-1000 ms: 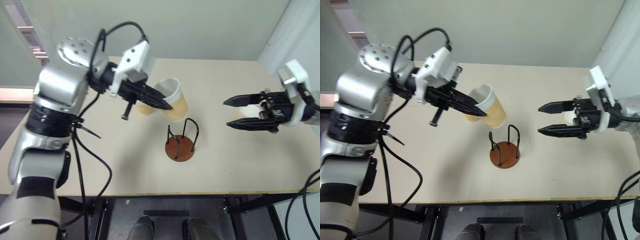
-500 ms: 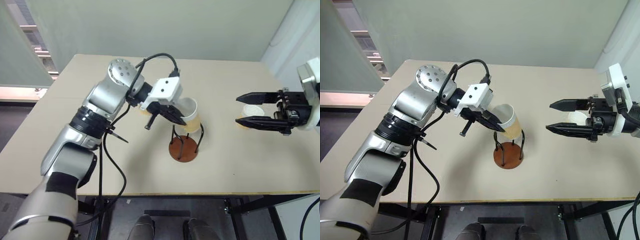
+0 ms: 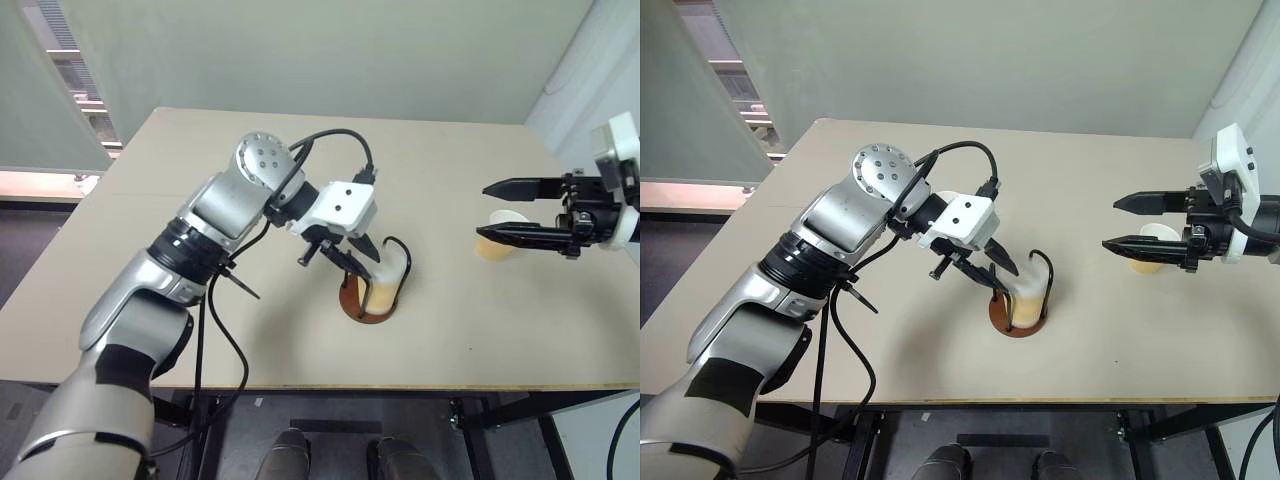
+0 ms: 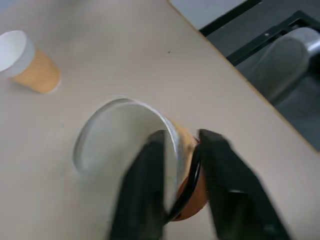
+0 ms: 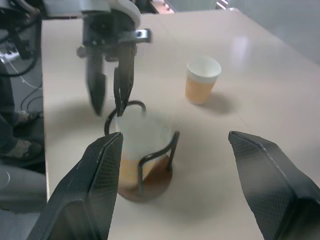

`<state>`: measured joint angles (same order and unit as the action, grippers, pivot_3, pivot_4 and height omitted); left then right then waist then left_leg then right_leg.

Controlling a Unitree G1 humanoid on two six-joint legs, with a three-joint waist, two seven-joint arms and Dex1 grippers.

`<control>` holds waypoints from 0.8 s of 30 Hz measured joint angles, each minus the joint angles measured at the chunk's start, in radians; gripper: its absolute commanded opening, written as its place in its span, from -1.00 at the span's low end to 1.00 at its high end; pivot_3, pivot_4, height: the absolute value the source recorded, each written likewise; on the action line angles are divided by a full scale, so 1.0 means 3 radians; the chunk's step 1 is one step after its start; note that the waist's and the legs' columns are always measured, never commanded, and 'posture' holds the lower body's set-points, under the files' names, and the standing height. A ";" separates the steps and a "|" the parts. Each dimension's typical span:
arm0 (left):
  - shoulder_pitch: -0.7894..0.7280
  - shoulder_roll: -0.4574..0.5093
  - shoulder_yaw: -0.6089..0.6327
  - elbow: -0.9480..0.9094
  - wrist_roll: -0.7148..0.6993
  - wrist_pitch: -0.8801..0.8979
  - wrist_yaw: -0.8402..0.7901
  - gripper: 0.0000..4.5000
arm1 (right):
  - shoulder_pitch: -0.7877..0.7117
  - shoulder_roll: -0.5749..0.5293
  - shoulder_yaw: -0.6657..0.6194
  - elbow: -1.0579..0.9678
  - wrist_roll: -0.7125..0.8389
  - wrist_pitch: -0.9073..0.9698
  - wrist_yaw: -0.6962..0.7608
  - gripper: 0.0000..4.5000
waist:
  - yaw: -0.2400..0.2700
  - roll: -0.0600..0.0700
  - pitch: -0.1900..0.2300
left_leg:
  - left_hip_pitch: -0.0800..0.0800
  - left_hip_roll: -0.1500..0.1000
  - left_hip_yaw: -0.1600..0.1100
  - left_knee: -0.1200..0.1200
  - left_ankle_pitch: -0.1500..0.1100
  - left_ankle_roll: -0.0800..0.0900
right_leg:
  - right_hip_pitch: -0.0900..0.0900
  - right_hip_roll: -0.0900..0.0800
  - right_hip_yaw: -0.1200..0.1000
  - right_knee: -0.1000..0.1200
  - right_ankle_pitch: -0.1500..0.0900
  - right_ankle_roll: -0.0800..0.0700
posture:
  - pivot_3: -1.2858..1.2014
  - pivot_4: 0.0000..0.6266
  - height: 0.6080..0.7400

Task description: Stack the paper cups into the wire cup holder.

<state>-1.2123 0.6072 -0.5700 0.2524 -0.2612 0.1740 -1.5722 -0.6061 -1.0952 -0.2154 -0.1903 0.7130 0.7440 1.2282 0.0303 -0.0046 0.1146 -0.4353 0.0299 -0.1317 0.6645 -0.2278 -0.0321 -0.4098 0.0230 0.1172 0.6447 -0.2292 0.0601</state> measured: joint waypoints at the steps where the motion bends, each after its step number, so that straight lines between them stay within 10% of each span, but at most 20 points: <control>1: 0.0000 0.0003 0.0001 0.0002 0.0005 0.0000 0.0000 0.22 | 0.0000 -0.0010 0.0001 0.0008 -0.0012 -0.0016 0.0006 0.56 | 0.0001 0.0000 0.0000 | 0.0000 0.0000 0.0000 0.0000 0.0000 0.0000 | 0.0000 0.0000 0.0000 0.0000 0.0000 0.0001 | 0.03 -0.52 1.00; 6: -0.0001 -0.0076 0.0080 0.0085 0.0075 -0.0041 0.0004 0.99 | 0.0000 -0.0054 0.0083 0.0061 -0.0210 -0.0139 -0.0010 0.56 | 0.0005 0.0000 0.0000 | 0.0000 -0.0001 0.0000 0.0003 0.0000 0.0000 | 0.0002 -0.0003 0.0001 -0.0001 0.0000 0.0002 | 0.03 -0.52 1.00; 24: 0.0645 0.0516 0.1579 -0.0703 -0.0597 0.1370 0.0594 0.99 | -0.1102 0.0237 0.1658 0.2323 -0.2535 -0.1823 -0.0035 0.56 | -0.0042 0.0005 -0.0002 | -0.0001 0.0000 0.0005 -0.0002 -0.0001 0.0007 | -0.0012 -0.0011 -0.0002 0.0002 0.0002 0.0003 | 0.03 -0.52 1.00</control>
<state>-1.0189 0.7620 -0.0963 0.0417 -0.4405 0.5850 -1.3939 -0.9367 -1.0242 0.2820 0.5065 -0.0475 0.1970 1.2178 0.0179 -0.0029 0.1141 -0.4357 0.0300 -0.1302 0.6640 -0.2281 -0.0302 -0.4132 0.0197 0.1166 0.6453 -0.2286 0.0609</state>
